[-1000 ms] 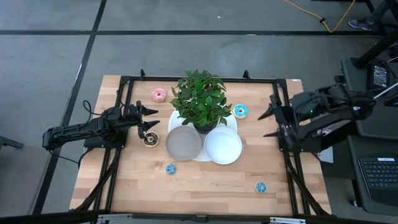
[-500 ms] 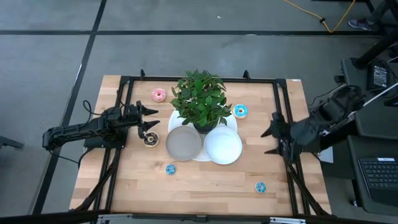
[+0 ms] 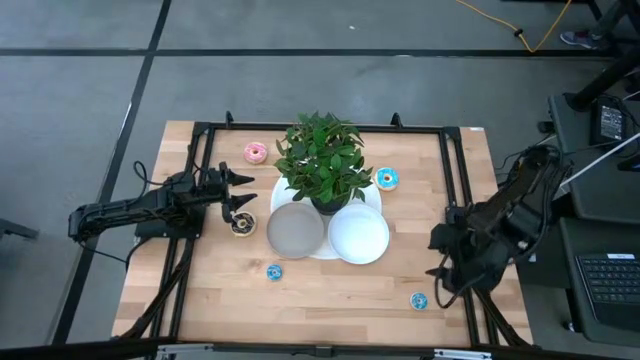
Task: Pick & Place donuts
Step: Put the right small light blue donut on the white plate
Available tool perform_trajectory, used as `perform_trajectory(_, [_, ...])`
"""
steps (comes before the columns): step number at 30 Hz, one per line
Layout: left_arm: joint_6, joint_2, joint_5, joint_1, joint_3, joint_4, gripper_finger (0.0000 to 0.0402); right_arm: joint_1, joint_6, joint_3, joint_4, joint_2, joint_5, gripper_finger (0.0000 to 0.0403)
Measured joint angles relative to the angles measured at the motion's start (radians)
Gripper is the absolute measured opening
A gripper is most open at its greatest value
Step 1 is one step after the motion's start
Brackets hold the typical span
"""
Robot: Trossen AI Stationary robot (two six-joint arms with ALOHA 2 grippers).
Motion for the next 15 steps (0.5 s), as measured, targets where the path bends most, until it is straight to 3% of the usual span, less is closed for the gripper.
perform_trajectory(9, [0.0, 0.0, 0.0, 0.0, 0.0, 0.0, 0.026, 0.04, 0.36, -0.002, -0.022, 0.076, -0.002, 0.0314])
perform_trajectory(15, [0.0, 0.0, 0.0, 0.0, 0.0, 0.0, 0.026, 0.049, 0.541, -0.002, -0.07, 0.117, -0.077, 0.0314])
